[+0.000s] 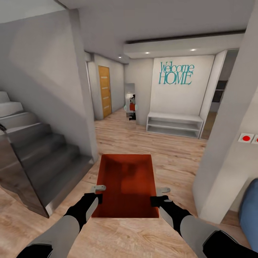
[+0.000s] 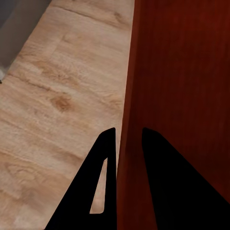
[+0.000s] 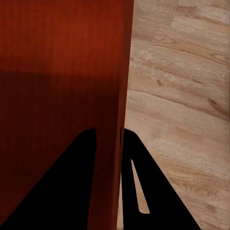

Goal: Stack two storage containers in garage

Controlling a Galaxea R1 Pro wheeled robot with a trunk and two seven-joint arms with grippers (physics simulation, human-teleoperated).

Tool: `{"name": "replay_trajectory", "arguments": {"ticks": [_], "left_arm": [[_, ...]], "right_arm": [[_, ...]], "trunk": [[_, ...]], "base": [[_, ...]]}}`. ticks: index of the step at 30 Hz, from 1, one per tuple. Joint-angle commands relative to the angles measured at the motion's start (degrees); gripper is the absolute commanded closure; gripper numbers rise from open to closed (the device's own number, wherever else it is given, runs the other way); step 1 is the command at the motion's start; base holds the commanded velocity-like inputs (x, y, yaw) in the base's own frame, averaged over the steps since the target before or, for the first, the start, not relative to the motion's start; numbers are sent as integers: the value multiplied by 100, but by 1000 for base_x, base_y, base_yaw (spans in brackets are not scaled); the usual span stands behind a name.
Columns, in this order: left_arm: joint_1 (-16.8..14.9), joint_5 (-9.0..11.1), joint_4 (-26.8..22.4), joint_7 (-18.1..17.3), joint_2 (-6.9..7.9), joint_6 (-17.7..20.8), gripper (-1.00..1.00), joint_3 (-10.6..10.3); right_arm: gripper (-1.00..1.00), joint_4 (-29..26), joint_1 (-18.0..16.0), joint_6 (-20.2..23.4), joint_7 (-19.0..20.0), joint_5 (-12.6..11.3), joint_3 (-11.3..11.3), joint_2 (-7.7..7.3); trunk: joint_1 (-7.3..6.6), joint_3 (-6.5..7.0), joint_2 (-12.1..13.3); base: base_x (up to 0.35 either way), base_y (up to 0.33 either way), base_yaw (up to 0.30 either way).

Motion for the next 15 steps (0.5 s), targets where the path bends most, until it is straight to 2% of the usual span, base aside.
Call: {"name": "replay_trajectory", "arguments": {"ticks": [1,15], "left_arm": [[-7,78,-300,38,88,15,100,14],[-7,61,-286,30,91,16,100,14]], "right_arm": [[100,136,-1,38,-35,-132,37,-68],[100,136,-1,38,-35,-131,37,-68]], "trunk": [[7,-13,-13],[7,-13,-13]], "base": [[316,0,0],[321,0,0]]}}
